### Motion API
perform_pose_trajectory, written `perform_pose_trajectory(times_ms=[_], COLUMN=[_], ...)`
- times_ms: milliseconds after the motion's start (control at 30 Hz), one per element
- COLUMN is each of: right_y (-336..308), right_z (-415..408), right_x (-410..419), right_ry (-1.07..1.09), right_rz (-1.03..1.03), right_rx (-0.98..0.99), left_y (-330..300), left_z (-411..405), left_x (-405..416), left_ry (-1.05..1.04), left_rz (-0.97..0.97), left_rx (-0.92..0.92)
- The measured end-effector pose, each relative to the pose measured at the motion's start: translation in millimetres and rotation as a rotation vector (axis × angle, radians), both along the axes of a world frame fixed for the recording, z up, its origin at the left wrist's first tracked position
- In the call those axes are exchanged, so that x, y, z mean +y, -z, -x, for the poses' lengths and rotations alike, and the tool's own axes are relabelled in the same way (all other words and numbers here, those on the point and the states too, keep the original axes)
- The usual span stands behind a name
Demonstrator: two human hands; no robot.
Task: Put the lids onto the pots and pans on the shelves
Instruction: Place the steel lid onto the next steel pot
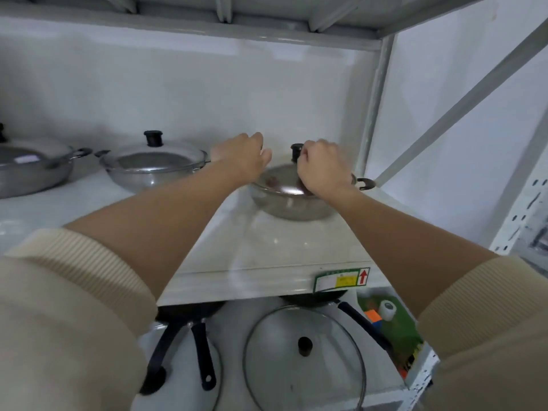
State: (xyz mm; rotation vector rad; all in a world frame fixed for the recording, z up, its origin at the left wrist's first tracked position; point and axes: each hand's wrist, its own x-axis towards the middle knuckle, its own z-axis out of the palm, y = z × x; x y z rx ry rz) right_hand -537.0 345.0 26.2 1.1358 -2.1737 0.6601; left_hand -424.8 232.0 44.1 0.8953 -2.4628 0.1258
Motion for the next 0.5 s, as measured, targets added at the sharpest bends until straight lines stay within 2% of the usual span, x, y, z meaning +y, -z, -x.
perform_pose_trajectory(times_ms=[200,500], right_y=[9,10], right_z=[-109,-292], right_x=[-27,-70], right_ry=[-0.295,-0.519], right_rz=[-0.054,-0.105], right_rx=[-0.008,-0.001], left_y=[9,19], left_z=[-134,-363], left_x=[-9,-20], left_ry=[-0.24,-0.503], left_rz=[0.028,0.002], left_rx=[-0.087,-0.071])
